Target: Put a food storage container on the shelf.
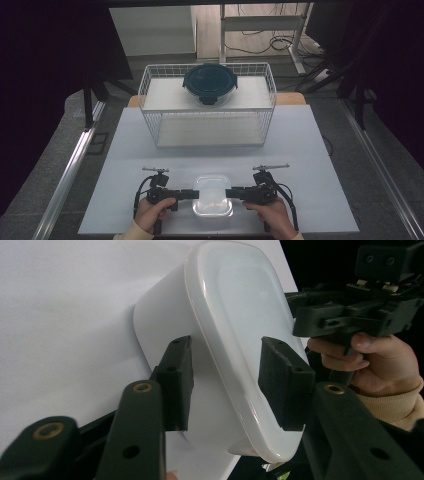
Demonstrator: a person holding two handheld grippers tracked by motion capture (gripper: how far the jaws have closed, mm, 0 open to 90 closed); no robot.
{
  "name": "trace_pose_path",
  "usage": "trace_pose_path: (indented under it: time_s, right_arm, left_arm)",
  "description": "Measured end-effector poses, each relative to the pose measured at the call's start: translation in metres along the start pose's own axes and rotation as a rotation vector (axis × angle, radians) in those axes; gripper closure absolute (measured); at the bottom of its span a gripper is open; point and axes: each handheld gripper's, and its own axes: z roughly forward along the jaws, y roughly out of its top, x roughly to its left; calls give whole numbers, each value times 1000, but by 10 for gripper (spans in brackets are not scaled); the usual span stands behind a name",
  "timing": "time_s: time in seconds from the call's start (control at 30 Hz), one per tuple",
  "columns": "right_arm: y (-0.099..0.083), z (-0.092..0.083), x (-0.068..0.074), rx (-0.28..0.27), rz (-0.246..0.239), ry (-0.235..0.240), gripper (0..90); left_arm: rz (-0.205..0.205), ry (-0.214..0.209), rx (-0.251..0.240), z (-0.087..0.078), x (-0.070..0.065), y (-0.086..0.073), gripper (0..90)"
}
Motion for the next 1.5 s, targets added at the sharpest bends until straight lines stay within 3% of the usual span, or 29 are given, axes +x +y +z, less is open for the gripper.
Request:
trace_pose_path:
  time_s: [0.17,0.37,0.53,0.9,1.5]
  right_arm:
    - [-2,-1,-2,-14,47,19,666]
    - [-5,-6,0,-28,47,39,698]
    - [-4,-11,2,-40,38,66,739]
    - [-2,-19,14,-69,-60,50,803]
    - [2,-34,33,-112,-156,75,804]
  left_arm:
    - [10,7,-28,-4,-3,-1,684]
    - [24,1,-44,-8,-7,-3,709]
    - [61,15,-66,-12,-14,-3,741]
    - [138,67,-90,-20,-28,-4,794]
    - [226,66,-130,-36,-52,-4,796]
